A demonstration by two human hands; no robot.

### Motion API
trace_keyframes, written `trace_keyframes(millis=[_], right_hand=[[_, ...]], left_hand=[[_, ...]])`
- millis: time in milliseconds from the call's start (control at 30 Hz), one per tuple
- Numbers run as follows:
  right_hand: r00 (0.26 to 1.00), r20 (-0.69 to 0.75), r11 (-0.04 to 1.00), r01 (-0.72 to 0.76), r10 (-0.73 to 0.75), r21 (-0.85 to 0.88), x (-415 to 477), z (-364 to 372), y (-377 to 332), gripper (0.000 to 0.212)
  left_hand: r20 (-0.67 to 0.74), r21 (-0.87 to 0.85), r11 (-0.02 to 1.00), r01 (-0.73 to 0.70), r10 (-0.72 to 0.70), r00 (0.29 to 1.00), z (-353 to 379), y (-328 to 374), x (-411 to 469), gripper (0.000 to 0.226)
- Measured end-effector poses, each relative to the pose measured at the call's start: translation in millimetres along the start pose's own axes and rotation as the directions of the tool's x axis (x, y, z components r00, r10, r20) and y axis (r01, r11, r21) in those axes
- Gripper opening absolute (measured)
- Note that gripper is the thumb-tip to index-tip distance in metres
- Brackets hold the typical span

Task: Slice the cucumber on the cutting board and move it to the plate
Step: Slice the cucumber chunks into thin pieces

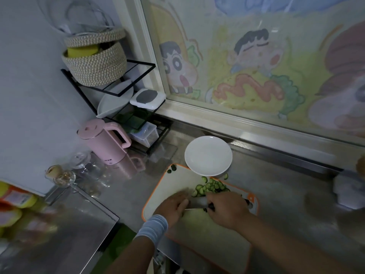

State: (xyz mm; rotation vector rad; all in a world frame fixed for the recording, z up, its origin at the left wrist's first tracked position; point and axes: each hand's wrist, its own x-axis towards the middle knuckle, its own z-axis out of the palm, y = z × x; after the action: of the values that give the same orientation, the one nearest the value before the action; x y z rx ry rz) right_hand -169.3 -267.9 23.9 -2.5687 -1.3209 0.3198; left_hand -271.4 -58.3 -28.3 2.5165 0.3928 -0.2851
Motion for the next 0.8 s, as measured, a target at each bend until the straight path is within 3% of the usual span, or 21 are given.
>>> trace_keyframes(millis=[67,100,167,200,267,300,367,433,467,533,600,667,733,800], right_hand=[[1.0,0.004,0.999,0.015,-0.015,0.029,-1,-2,6,0.013],[1.0,0.004,0.999,0.026,-0.027,0.026,-2,-3,8,0.013],[0.999,0.005,0.999,0.032,-0.032,0.012,-3,-4,10,0.014],[1.0,0.007,1.0,0.027,-0.027,0.012,-4,-4,10,0.015],[1.0,0.006,0.999,-0.004,0.004,0.035,-3,-2,12,0.018],[1.0,0.006,0.998,-0.029,0.028,0.058,-2,-2,14,0.019],[0.995,0.025,0.989,-0.095,0.093,0.113,0,-1,18,0.021],[0.983,0.077,0.964,-0.178,0.166,0.198,3,-1,20,0.026],[0.972,0.112,0.944,-0.226,0.205,0.239,5,0,19,0.029],[0.937,0.191,0.891,-0.339,0.292,0.301,10,3,16,0.029],[0.898,0.279,0.837,-0.425,0.341,0.345,13,5,12,0.024],[0.88,0.336,0.816,-0.451,0.337,0.361,15,5,8,0.021],[0.873,0.372,0.834,-0.442,0.315,0.331,16,5,3,0.023],[0.859,0.37,0.802,-0.482,0.354,0.352,17,7,1,0.031]], left_hand=[[-0.177,-0.047,0.999,0.014,-0.022,0.984,0,6,-7,0.045],[-0.224,-0.035,0.998,-0.043,0.034,0.974,1,10,-11,0.047],[-0.182,0.007,0.99,-0.141,0.14,0.973,4,16,-18,0.054],[-0.154,0.017,0.992,-0.127,0.128,0.98,3,18,-19,0.058],[-0.213,-0.056,0.997,0.05,-0.061,0.975,-3,13,-16,0.057],[-0.295,-0.192,0.968,0.16,-0.213,0.931,-8,11,-14,0.052],[-0.459,-0.454,0.858,0.239,-0.455,0.763,-16,9,-16,0.047],[-0.568,-0.477,0.849,0.225,-0.494,0.658,-18,13,-21,0.04],[-0.615,-0.437,0.882,0.175,-0.435,0.658,-16,16,-25,0.037],[-0.631,-0.3,0.953,0.036,-0.227,0.742,-7,25,-33,0.033],[-0.513,-0.086,0.99,-0.109,0.05,0.857,8,29,-37,0.037],[-0.324,0.083,0.97,-0.229,0.244,0.914,23,31,-39,0.049],[-0.246,0.161,0.944,-0.287,0.32,0.915,30,29,-36,0.055],[-0.223,0.199,0.944,-0.262,0.304,0.926,30,25,-30,0.055]])
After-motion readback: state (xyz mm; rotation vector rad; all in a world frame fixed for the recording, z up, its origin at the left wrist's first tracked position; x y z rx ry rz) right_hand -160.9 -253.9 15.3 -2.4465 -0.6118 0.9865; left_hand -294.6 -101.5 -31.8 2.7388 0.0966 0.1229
